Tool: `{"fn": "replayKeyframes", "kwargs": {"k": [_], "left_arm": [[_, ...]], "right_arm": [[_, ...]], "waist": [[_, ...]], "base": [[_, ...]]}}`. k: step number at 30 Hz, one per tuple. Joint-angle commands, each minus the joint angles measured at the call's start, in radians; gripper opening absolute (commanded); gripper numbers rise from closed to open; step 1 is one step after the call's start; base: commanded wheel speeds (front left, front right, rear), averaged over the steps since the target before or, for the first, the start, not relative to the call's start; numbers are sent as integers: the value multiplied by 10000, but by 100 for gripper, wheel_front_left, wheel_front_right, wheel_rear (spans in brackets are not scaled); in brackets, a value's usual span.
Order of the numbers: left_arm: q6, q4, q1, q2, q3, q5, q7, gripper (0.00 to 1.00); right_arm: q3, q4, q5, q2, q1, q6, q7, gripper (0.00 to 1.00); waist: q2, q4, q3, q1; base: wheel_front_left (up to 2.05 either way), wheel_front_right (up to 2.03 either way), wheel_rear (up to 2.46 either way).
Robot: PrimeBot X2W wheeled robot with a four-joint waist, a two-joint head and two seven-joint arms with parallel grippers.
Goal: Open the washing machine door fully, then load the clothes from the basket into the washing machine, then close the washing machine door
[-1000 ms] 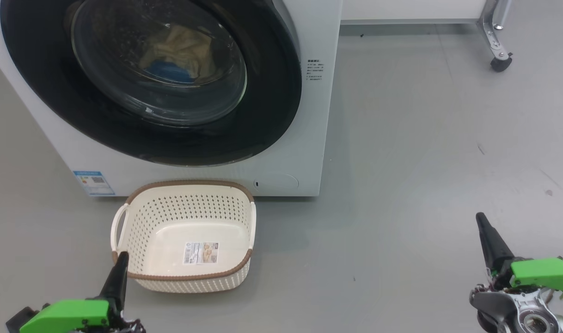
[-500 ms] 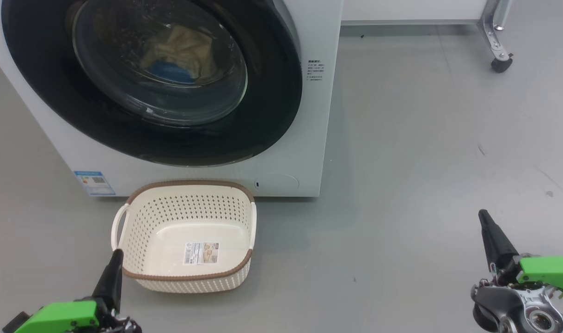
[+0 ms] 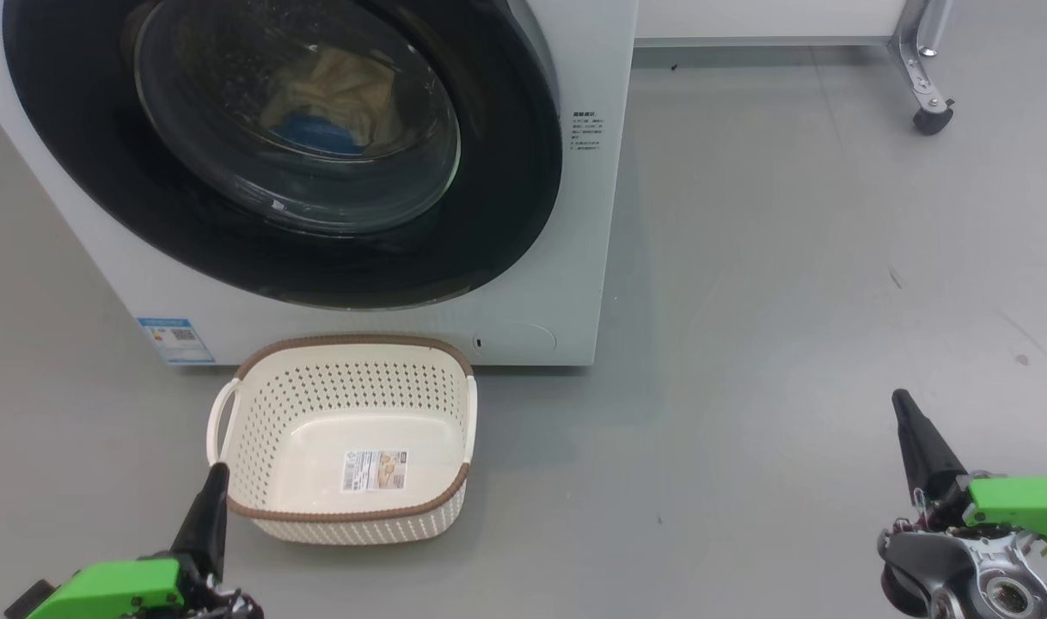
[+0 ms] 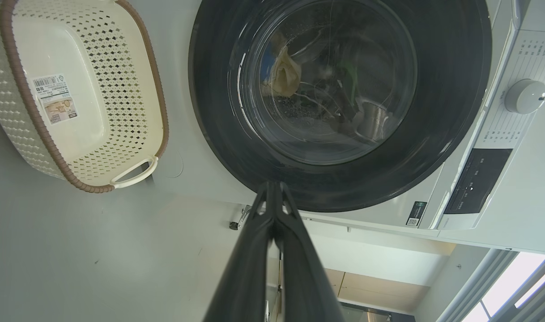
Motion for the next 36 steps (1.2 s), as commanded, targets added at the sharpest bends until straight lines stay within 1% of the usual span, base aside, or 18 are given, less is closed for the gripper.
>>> {"fn": "replayKeyframes", "kwargs": {"k": [1, 36], "left_arm": [[-71, -279, -499, 94, 380, 10, 55, 0], [-71, -278, -504, 56, 435, 56, 99, 0]], "right_arm": [[137, -293, 1, -158, -534, 2, 89, 0], [29, -286, -89, -82, -543, 2, 175, 0]], "waist": [[0, 0, 0, 0], [0, 0, 0, 0]], "base": [[0, 0, 0], [0, 0, 0]]}}
